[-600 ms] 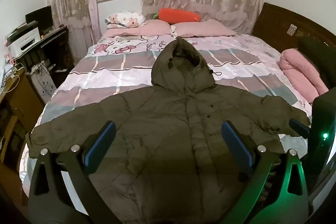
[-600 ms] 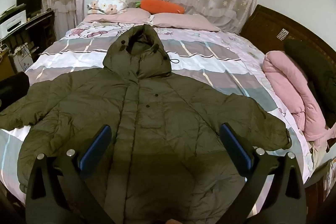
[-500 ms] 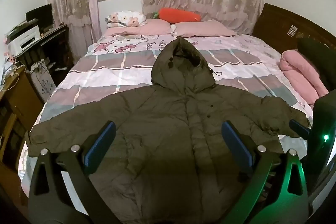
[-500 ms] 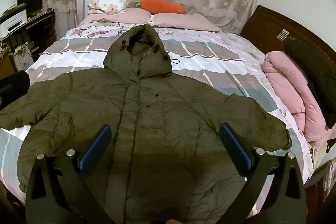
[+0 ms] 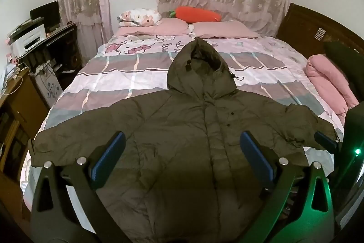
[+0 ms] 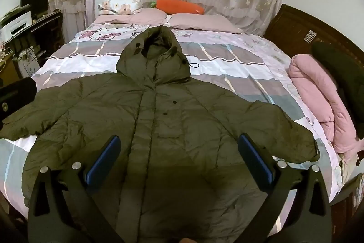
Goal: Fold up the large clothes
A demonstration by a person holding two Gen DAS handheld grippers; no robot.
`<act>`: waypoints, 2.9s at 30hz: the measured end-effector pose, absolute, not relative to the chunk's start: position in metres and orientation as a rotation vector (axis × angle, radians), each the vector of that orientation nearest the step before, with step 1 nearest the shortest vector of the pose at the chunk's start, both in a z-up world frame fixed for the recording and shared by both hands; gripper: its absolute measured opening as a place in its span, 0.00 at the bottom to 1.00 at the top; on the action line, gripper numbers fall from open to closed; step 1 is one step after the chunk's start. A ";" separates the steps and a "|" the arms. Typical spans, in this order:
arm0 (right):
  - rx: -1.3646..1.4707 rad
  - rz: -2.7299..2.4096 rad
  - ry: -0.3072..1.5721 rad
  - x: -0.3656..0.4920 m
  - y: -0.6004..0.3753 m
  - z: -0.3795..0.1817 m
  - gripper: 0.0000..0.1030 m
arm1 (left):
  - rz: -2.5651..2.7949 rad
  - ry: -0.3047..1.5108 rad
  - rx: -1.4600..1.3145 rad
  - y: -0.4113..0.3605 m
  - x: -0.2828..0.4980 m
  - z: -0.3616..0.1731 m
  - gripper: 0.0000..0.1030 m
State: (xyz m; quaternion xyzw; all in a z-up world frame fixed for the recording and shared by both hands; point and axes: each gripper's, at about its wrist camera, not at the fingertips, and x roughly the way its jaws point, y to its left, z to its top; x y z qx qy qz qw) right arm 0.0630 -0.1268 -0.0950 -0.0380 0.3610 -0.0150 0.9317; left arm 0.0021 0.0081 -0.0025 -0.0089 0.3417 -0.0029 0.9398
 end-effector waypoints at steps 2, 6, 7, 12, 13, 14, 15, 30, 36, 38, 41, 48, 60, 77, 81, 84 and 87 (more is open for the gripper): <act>-0.078 -0.030 0.739 0.063 -0.128 -0.096 0.99 | -0.005 0.698 -0.021 0.009 0.002 -0.002 0.98; -0.077 -0.030 0.740 0.063 -0.127 -0.098 0.99 | -0.007 0.698 -0.021 0.011 0.001 -0.004 0.98; -0.078 -0.030 0.739 0.063 -0.127 -0.098 0.99 | -0.007 0.699 -0.021 0.011 0.001 -0.004 0.98; -0.076 -0.029 0.743 0.064 -0.126 -0.099 0.99 | -0.006 0.707 -0.027 0.014 0.001 -0.008 0.98; -0.077 -0.028 0.745 0.063 -0.125 -0.100 0.99 | -0.006 0.708 -0.028 0.015 0.000 -0.009 0.98; -0.077 -0.026 0.748 0.063 -0.124 -0.101 0.99 | -0.005 0.709 -0.029 0.016 -0.001 -0.009 0.98; -0.076 -0.025 0.749 0.062 -0.123 -0.102 0.99 | -0.005 0.711 -0.030 0.016 -0.001 -0.010 0.98; -0.070 -0.021 0.766 0.063 -0.123 -0.109 0.99 | -0.003 0.721 -0.033 0.018 0.000 -0.013 0.98; -0.070 -0.018 0.768 0.064 -0.123 -0.109 0.99 | -0.004 0.721 -0.034 0.021 -0.004 -0.015 0.98; -0.070 -0.020 0.768 0.065 -0.123 -0.109 0.99 | -0.004 0.722 -0.036 0.023 -0.006 -0.017 0.98; -0.069 -0.019 0.769 0.065 -0.123 -0.109 0.99 | -0.003 0.723 -0.033 0.017 0.001 -0.013 0.98; -0.069 -0.020 0.773 0.066 -0.123 -0.110 0.99 | -0.004 0.723 -0.032 0.018 0.001 -0.012 0.98; -0.065 -0.023 0.779 0.066 -0.122 -0.112 0.99 | -0.006 0.726 -0.033 0.019 0.002 -0.011 0.98; -0.064 -0.025 0.783 0.067 -0.122 -0.113 0.99 | -0.004 0.728 -0.035 0.021 0.002 -0.012 0.98; -0.064 -0.026 0.784 0.067 -0.122 -0.113 0.99 | -0.005 0.728 -0.034 0.020 0.002 -0.011 0.98; -0.065 -0.026 0.784 0.067 -0.122 -0.112 0.99 | -0.005 0.729 -0.035 0.022 0.001 -0.013 0.98; -0.062 -0.026 0.787 0.066 -0.120 -0.116 0.99 | -0.005 0.729 -0.035 0.022 0.002 -0.012 0.98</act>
